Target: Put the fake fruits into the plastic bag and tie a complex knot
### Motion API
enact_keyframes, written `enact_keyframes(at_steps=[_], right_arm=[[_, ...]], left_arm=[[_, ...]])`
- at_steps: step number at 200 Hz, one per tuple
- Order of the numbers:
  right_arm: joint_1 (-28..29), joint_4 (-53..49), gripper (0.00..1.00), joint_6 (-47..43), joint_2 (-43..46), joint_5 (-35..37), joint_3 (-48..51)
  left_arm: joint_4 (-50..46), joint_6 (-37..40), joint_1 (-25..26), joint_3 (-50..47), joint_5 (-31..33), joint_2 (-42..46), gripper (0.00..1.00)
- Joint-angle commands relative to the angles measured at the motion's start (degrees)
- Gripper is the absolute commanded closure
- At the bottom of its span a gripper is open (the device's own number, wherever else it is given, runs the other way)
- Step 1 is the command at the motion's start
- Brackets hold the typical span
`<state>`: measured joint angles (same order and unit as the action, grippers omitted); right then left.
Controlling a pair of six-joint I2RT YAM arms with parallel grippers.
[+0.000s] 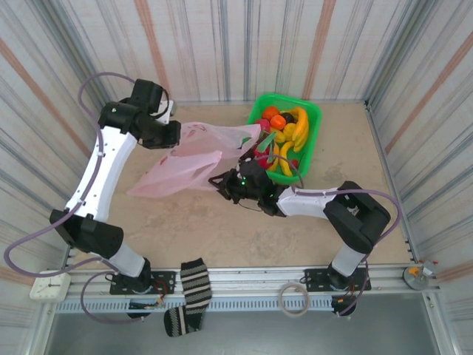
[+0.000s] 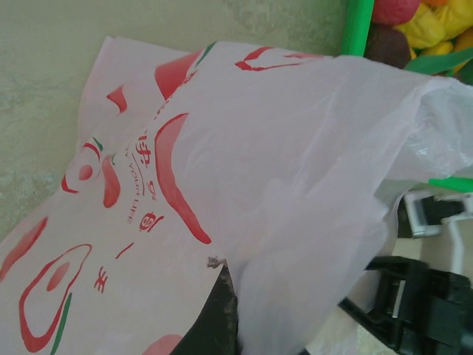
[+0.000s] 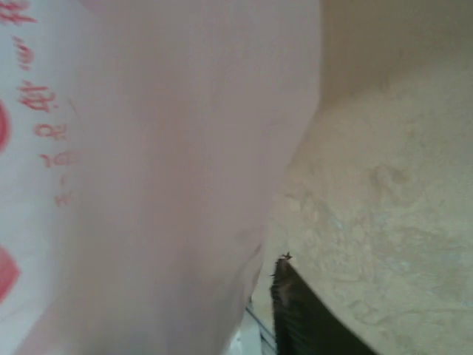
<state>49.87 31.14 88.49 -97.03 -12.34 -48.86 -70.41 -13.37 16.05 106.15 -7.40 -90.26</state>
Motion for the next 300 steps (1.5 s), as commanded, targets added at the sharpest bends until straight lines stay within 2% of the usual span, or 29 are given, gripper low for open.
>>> enact_keyframes(at_steps=[1,8,56,74,102,126,166,198,219,240,271,300], right_arm=[[0.24,-0.71,0.93,1.19,0.06,-2.33,1.16],[0.24,-1.7,1.0,0.7,0.5,-2.67,1.44],[-0.46,-9.48,1.0,-2.06,3.62,-4.37,3.86],[-0.92,-11.33,1.0,-3.83,3.78,-6.77,3.59],[-1.67,-13.56,1.0,-9.48,4.42,-8.91,1.83],[-2.82,-15.27,0.78,-17.67,6.85,-8.97,0.32],[-4.79,-24.33,0.3,-34.94,13.68,-6.86,0.45],[-7.25,-34.81,0.09,-50.18,20.61,-5.77,1.23],[-8.86,-43.78,0.0,-63.97,26.42,-4.96,0.61],[-13.24,-51.1,0.01,-72.51,32.97,-5.4,0.33],[-23.72,-58.0,0.01,-73.54,38.97,-8.17,-3.4],[-30.89,-59.09,0.01,-69.35,35.22,-6.97,-8.41]], left_arm=[[-0.65,1.31,-1.06,2.55,-0.4,-0.87,1.0],[-0.54,1.56,-1.74,2.85,-0.45,-1.16,1.0],[-0.16,2.95,-7.63,5.68,-0.86,-3.8,1.0],[-0.77,3.32,-7.97,7.08,1.06,-4.65,1.0],[-0.86,4.19,-7.55,5.42,-1.82,-4.2,1.0],[-0.97,4.32,-5.98,1.75,-2.26,-2.29,1.0],[-0.96,1.98,-5.42,-1.98,-3.26,0.63,1.0],[-1.72,0.71,-5.35,-1.79,-3.73,0.87,1.0],[-2.36,0.71,-5.33,-1.57,-4.29,0.53,1.0],[-2.79,0.8,-5.33,-1.31,-3.65,0.35,1.0],[-2.84,0.49,-5.42,-0.9,-4.2,0.02,1.0],[-3.02,-0.45,-6.03,-1.18,-6.39,0.37,1.0]])
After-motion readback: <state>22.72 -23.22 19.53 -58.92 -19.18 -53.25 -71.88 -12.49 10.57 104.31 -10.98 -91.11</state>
